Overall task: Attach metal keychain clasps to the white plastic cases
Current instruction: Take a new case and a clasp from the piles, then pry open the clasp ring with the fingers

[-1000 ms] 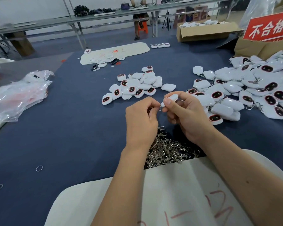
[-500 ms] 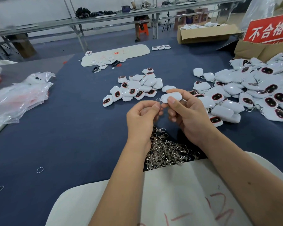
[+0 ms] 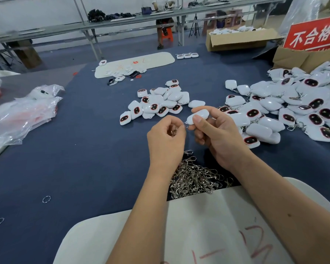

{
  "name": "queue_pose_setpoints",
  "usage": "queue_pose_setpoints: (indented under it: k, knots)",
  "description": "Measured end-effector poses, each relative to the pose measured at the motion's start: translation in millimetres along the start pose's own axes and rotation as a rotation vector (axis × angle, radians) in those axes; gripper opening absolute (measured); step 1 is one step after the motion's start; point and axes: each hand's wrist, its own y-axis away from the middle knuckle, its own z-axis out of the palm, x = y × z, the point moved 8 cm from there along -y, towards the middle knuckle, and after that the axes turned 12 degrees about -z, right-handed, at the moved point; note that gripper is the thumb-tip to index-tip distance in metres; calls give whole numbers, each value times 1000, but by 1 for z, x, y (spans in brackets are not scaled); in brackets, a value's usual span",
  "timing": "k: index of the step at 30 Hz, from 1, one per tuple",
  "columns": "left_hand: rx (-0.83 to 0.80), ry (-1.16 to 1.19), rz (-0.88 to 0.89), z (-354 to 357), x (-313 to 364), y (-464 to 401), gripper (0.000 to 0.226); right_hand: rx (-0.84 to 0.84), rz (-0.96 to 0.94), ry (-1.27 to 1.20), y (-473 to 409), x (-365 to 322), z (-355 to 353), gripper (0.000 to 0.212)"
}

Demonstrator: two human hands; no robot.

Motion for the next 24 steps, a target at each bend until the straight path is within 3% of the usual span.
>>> queue_pose_setpoints:
  k: [3,6,10,12,15,18,20,24]
  knots:
    - [16,-82,95,3,6,5,20,51,-27,73,0,-1,-4,22]
    - [0,-102,151,7,9,8,13,232,-112,240,0,-8,-21,14]
    - [-1,-99,139,9,7,8,11,551,-271,584,11,-29,-48,53]
    - [29,-103,124,4,5,6,12,595,-335,662,16,-38,-49,68]
    - [95,-75,72,-6,2,2,14,426,-514,954,13,-54,-21,45]
    - [168,-57,7,-16,-2,-1,17,64,-533,1244,-7,-39,20,30]
    - [175,-102,-39,-21,-7,-4,19,-158,-406,1484,-29,-14,36,32]
    - [32,-256,-47,-22,-10,-10,16,-406,33,1831,-67,25,26,59]
